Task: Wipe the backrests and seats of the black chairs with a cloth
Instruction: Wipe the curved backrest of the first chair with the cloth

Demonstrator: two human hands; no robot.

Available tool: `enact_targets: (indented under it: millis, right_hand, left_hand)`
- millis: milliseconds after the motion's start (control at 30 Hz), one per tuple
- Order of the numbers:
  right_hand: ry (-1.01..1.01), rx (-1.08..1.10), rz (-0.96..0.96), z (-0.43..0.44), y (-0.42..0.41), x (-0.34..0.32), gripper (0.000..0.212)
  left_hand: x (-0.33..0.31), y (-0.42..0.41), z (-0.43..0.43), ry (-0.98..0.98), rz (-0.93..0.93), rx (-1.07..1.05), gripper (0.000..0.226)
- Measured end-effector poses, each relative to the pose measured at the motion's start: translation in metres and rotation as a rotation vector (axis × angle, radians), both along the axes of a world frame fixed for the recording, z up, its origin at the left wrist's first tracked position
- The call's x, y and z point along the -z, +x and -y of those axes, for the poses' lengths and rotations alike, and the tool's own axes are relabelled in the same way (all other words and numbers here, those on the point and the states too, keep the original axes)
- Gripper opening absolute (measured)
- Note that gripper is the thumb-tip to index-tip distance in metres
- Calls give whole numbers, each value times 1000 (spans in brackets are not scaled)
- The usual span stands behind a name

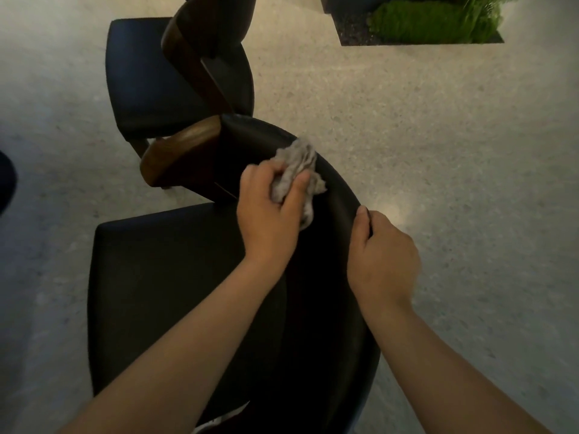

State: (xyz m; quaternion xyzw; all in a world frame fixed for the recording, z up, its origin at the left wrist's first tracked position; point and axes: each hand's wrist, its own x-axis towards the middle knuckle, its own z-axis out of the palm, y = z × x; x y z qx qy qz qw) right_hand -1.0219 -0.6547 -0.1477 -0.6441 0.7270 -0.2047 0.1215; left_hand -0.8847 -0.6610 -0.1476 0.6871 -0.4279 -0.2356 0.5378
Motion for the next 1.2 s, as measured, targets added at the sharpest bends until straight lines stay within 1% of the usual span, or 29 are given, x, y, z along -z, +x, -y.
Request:
enact_targets:
  millis: [67,133,200,300,367,433,567,600,667,733,833,900,967,1033,1133,1200]
  right_hand:
    - [-9,4,2,1,0,1,42]
    - [-9,6,0,1,0,2,42]
    - [-13,4,-6,1,0,2,42]
    - [-22,-5,-15,1,0,2,42]
    - [-17,-9,-7,1,0,3,44]
    - [-6,-16,4,1,0,3,47]
    - [14,-19,0,0,0,2,50]
    - [15,-17,0,1,0,2,50]
    - [7,-15,2,1,1,2,49]
    - [2,-14,-2,0,1,2,47]
    - [-8,-12,-4,0,0,2,46]
    - [-8,-7,-9,1,0,2,44]
    - [-13,-9,-5,1,0,3,43]
    - [-21,-9,-4,1,0,3,43]
    - [-10,-11,-8,1,-1,4,45]
    - [-12,-13,-6,1,0,3,45]
  left_hand:
    - [-7,-8,15,-21,71,26,21]
    - [-6,-14,29,37,127,54,26]
    - [-1,-15,35,83,131,62,25]
    - [4,-10,30,103,8,33,15]
    - [11,-5,19,144,-82,-5,12]
    - [24,3,5,231,-130,-19,14]
    - [55,27,-24,465,-237,37,19]
    - [58,31,-30,478,-251,31,20]
    - [56,31,-35,428,-243,0,19]
    - [44,25,-30,326,-211,-22,18]
    - [16,12,-10,168,-113,-26,15]
    - [-3,2,9,76,-35,-12,12]
    - [-18,-2,30,3,65,-17,16]
    - [-24,0,49,-7,168,-5,23]
    - [-16,4,61,66,357,77,30]
    - [-8,5,61,77,385,82,32]
